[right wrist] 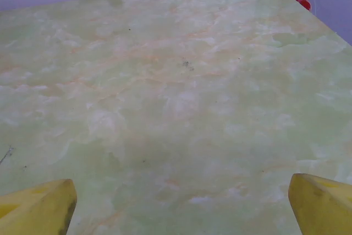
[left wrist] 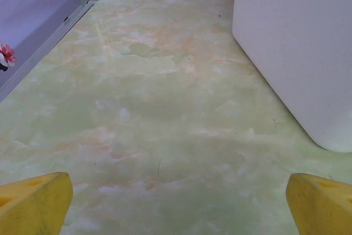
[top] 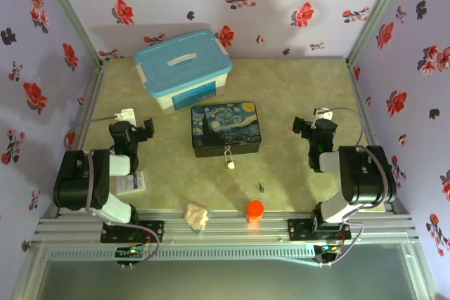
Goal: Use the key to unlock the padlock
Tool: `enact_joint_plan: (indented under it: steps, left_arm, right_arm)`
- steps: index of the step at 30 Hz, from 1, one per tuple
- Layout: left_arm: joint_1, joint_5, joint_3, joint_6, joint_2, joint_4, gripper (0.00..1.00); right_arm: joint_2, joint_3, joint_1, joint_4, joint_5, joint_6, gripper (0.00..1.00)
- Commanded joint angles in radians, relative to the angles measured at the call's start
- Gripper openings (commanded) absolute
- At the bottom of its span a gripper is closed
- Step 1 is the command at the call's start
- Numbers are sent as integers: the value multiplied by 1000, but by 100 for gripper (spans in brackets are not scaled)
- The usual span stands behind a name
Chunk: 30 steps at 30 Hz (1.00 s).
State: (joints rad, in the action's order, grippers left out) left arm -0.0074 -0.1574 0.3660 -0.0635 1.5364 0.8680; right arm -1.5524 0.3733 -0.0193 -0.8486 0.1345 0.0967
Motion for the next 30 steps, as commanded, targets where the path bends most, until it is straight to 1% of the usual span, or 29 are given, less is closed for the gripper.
enact_joint_plan:
  steps: [1, 12, 30]
  left_arm:
    - [-2, -18, 21, 24, 11, 34, 100]
    - [3, 3, 25, 25, 9, 26, 100]
    - [3, 3, 25, 24, 10, 28, 100]
  right_arm:
    - [-9, 21, 5, -29, 22, -15, 99]
    - [-11, 23, 5, -27, 21, -14, 99]
    - [-11, 25, 7, -24, 19, -12, 99]
